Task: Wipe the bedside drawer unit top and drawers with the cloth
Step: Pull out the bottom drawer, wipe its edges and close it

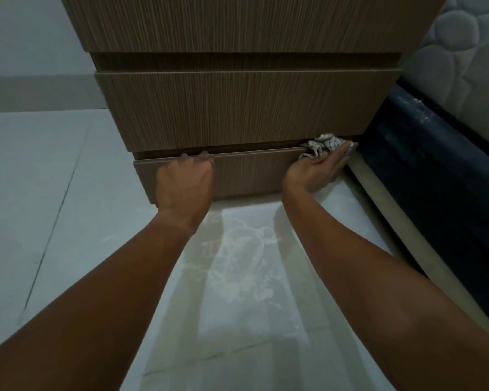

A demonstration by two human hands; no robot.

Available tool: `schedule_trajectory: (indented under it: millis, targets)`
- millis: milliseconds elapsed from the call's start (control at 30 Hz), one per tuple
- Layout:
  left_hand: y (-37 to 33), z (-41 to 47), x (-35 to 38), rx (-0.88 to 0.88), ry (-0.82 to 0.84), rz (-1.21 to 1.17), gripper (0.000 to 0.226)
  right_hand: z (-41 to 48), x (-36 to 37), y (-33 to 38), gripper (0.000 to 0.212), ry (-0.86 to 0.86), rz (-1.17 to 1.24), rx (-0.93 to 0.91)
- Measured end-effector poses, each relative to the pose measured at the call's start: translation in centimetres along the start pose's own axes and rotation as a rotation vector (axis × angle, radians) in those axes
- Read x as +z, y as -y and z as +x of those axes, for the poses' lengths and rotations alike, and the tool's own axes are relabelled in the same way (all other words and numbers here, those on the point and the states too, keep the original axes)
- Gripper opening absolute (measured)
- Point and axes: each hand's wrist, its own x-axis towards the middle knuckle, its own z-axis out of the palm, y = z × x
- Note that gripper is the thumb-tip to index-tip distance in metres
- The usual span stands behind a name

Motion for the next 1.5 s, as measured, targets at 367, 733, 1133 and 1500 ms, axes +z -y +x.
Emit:
schedule_trajectory:
  millis: [367, 733, 1133, 1500]
  targets:
    - [-1.6, 0.2, -1.8, -0.076, 0.046, -0.053, 0.014, -1.4, -4.9, -1.0, 0.035, 0.150, -0.082, -0.035]
    - [-2.4, -0.4, -3.5, -0.088, 0.120, -0.021, 0.017, -4.0, -5.2, 1.7, 0.060, 0.477, -0.128, -0.142]
    - [-4.0, 0.9, -3.1, -0.024, 0.123, 0.010, 0.023, 6.6, -3.3, 1.7, 0.041, 0.041, 0.048, 0.306]
    - [-7.1, 2.3, -2.6, 0.066, 0.106, 0.033, 0.018, -0.2, -2.3, -3.5, 0.035, 0.335, 0.131, 0.793]
